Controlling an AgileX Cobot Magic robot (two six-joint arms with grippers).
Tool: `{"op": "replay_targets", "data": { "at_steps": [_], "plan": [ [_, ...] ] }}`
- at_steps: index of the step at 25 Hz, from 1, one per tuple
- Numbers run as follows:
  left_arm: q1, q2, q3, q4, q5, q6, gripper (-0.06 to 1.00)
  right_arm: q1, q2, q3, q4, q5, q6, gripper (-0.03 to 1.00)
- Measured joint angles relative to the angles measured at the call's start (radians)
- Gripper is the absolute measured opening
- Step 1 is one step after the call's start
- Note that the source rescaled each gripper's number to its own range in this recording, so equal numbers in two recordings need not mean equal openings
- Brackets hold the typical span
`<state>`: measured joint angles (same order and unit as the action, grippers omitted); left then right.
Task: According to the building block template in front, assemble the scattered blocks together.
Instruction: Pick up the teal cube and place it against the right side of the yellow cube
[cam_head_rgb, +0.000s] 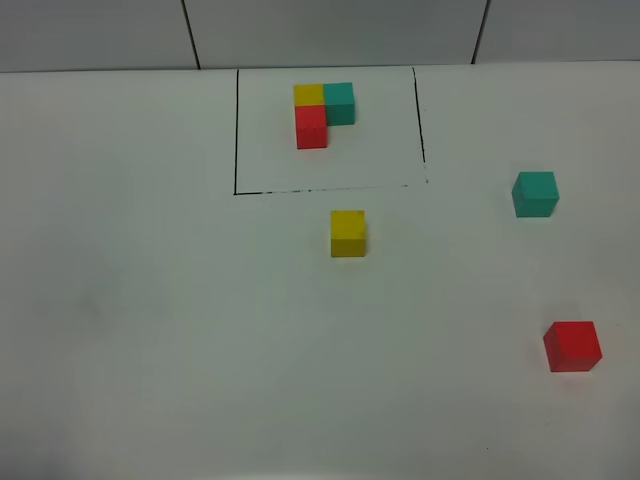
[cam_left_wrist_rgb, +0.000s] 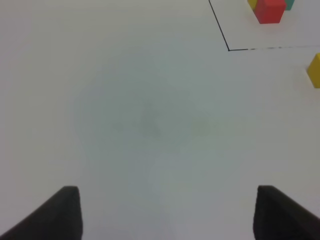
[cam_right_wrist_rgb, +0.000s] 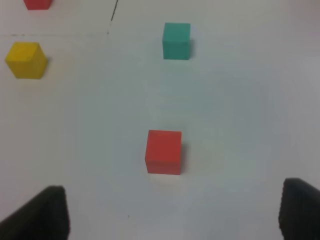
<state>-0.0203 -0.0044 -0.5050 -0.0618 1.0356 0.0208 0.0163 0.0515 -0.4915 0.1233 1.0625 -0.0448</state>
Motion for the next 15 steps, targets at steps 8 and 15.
{"op": "replay_targets", "data": {
  "at_steps": [8,15],
  "plan": [
    [0.000,0.000,0.000,0.000,0.000,0.000,0.62,0.000,0.058,-0.027,-0.017,-0.022,0.010,0.72],
    [0.000,0.000,0.000,0.000,0.000,0.000,0.62,0.000,0.498,-0.170,-0.022,-0.067,-0.015,0.88]
  ]
}}
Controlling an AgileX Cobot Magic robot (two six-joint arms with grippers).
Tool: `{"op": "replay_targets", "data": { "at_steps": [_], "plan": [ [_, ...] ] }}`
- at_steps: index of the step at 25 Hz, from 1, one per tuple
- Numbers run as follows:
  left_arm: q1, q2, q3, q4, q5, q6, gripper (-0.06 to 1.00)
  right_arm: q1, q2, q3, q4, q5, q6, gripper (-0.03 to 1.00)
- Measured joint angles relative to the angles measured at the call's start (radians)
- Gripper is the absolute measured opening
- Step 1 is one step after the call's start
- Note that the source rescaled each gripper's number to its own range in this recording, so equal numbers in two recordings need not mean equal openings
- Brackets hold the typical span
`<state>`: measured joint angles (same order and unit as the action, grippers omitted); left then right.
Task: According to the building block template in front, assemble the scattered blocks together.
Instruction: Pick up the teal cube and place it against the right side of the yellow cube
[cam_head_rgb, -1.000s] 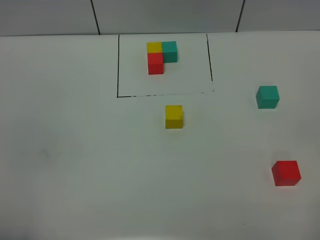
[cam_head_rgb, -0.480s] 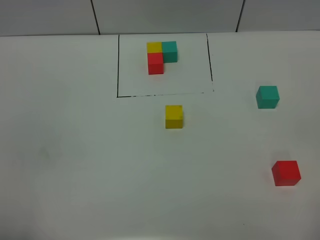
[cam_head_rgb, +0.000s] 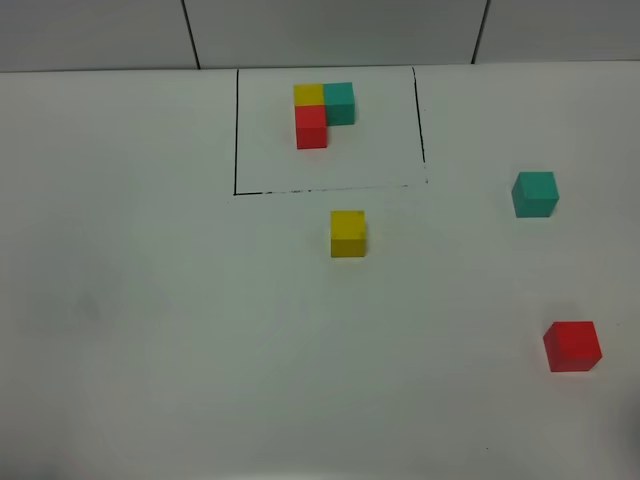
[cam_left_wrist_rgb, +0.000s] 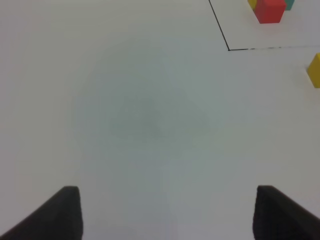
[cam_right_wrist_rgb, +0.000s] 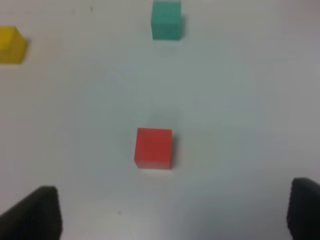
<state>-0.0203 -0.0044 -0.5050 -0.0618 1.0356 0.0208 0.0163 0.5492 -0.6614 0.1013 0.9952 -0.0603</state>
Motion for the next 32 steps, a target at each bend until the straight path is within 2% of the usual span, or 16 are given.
{"op": "replay_targets", "data": {
  "at_steps": [2,5,10,16,23,32],
  "plan": [
    [0.000,0.000,0.000,0.000,0.000,0.000,0.62,0.000,0.184,-0.053,0.000,-0.025,-0.021,0.96],
    [0.000,0.000,0.000,0.000,0.000,0.000,0.62,0.000,0.438,-0.140,0.000,-0.111,-0.042,0.99],
    [0.000,0.000,0.000,0.000,0.000,0.000,0.62,0.000,0.805,-0.295,0.000,-0.259,-0.060,1.00],
    [0.000,0.000,0.000,0.000,0.000,0.000,0.61,0.040,1.130,-0.454,-0.002,-0.318,-0.064,1.00],
    [0.000,0.000,0.000,0.000,0.000,0.000,0.61,0.059,1.329,-0.599,-0.002,-0.337,-0.064,1.00],
    [0.000,0.000,0.000,0.000,0.000,0.000,0.61,0.059,1.434,-0.690,-0.002,-0.372,-0.051,1.00]
  ]
}}
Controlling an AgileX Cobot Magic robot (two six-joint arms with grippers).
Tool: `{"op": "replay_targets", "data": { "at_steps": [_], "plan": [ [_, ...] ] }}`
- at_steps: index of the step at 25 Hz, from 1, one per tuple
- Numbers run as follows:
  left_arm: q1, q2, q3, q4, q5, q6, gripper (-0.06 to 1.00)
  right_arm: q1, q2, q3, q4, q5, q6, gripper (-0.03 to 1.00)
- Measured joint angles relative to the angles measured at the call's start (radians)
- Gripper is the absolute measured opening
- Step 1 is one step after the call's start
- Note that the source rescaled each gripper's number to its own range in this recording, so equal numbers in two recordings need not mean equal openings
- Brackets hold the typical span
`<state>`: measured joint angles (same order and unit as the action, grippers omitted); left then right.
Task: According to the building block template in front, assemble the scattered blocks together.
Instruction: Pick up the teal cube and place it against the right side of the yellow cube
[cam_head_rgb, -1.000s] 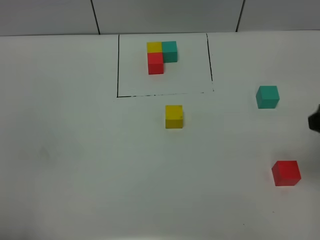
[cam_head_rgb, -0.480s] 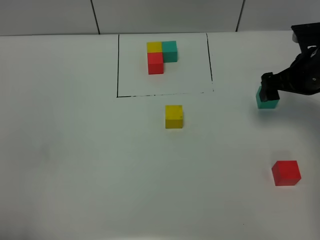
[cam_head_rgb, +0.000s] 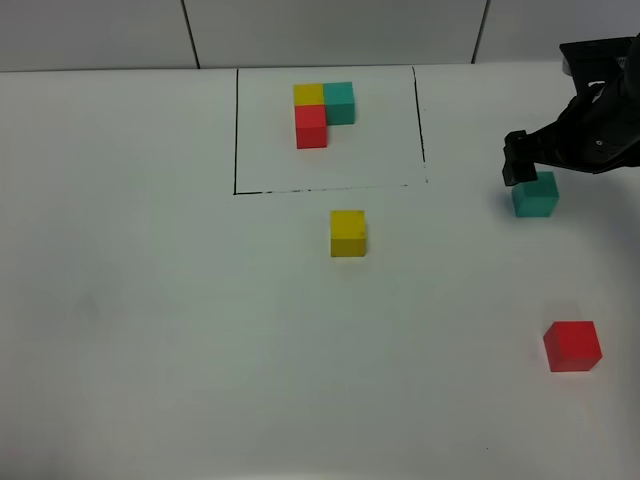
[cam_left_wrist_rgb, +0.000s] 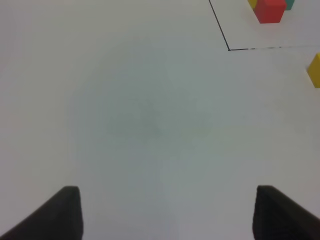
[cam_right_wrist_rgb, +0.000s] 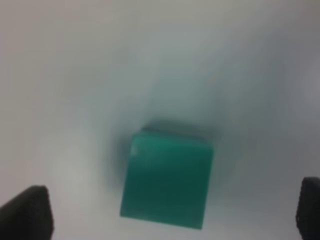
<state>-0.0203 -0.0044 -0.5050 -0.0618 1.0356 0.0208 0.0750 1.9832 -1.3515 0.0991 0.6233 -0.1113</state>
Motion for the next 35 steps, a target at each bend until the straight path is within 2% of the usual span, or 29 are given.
{"op": "replay_targets", "data": {
  "at_steps": [8,16,19,22,26,29,31,35],
  "plan": [
    [0.000,0.000,0.000,0.000,0.000,0.000,0.61,-0.007,0.107,-0.073,0.000,-0.004,0.029,1.00],
    [0.000,0.000,0.000,0.000,0.000,0.000,0.61,-0.028,0.157,-0.078,-0.002,0.014,0.042,1.00],
    [0.000,0.000,0.000,0.000,0.000,0.000,0.61,-0.028,0.158,-0.078,-0.002,0.014,0.042,0.96],
    [0.000,0.000,0.000,0.000,0.000,0.000,0.61,-0.028,0.159,-0.078,-0.002,0.020,0.042,0.83],
    [0.000,0.000,0.000,0.000,0.000,0.000,0.61,-0.028,0.159,-0.078,-0.002,0.031,0.042,0.56],
    [0.000,0.000,0.000,0.000,0.000,0.000,0.61,-0.028,0.159,-0.078,-0.001,0.037,0.042,0.30],
    [0.000,0.000,0.000,0.000,0.000,0.000,0.61,-0.028,0.159,-0.078,-0.001,0.037,0.042,0.01],
    [0.000,0.000,0.000,0.000,0.000,0.000,0.61,-0.026,0.158,-0.078,-0.002,0.042,-0.006,0.02]
  ]
}}
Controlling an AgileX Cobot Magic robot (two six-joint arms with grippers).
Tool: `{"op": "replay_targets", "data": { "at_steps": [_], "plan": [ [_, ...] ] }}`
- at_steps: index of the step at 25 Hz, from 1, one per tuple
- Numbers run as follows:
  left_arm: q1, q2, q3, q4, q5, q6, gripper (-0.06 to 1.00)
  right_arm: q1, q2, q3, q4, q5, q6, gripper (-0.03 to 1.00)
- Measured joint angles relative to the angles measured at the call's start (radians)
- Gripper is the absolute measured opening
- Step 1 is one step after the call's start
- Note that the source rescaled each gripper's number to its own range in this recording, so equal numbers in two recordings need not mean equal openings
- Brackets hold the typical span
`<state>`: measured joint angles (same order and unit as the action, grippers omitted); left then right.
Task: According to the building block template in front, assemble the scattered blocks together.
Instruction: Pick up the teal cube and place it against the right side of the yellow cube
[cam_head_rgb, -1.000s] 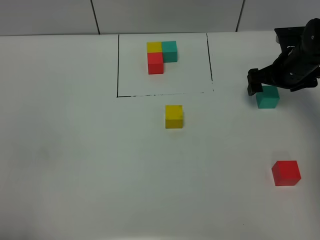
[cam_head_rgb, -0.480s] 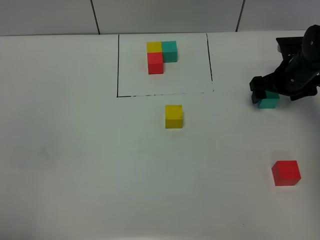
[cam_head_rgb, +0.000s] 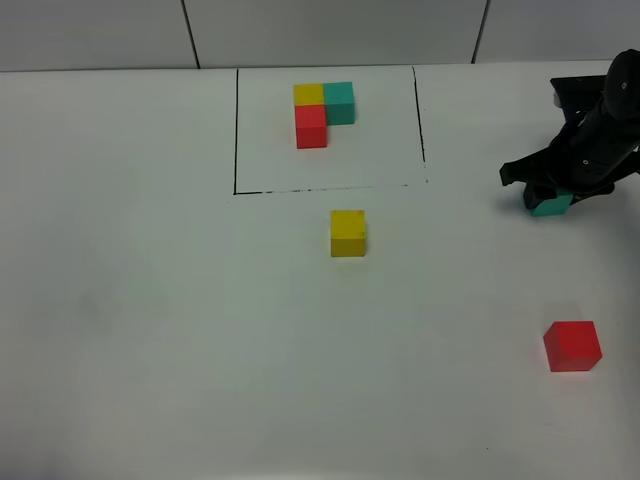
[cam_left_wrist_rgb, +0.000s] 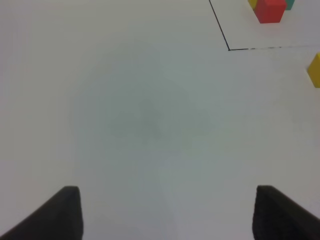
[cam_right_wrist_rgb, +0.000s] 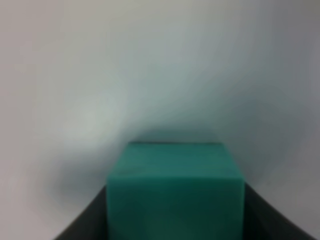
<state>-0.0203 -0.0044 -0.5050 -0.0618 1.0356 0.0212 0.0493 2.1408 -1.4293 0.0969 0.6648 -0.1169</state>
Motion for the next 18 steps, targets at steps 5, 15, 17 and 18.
{"op": "replay_targets", "data": {
  "at_steps": [5,15,17,18],
  "plan": [
    [0.000,0.000,0.000,0.000,0.000,0.000,0.61,0.048,-0.047,-0.007,-0.011,0.063,-0.239,0.02],
    [0.000,0.000,0.000,0.000,0.000,0.000,0.61,0.273,-0.083,-0.012,-0.112,0.261,-0.886,0.02],
    [0.000,0.000,0.000,0.000,0.000,0.000,0.61,0.298,-0.066,-0.026,-0.112,0.264,-0.959,0.02],
    [0.000,0.000,0.000,0.000,0.000,0.000,0.61,0.306,-0.056,-0.039,-0.109,0.264,-0.977,0.02]
  ]
}}
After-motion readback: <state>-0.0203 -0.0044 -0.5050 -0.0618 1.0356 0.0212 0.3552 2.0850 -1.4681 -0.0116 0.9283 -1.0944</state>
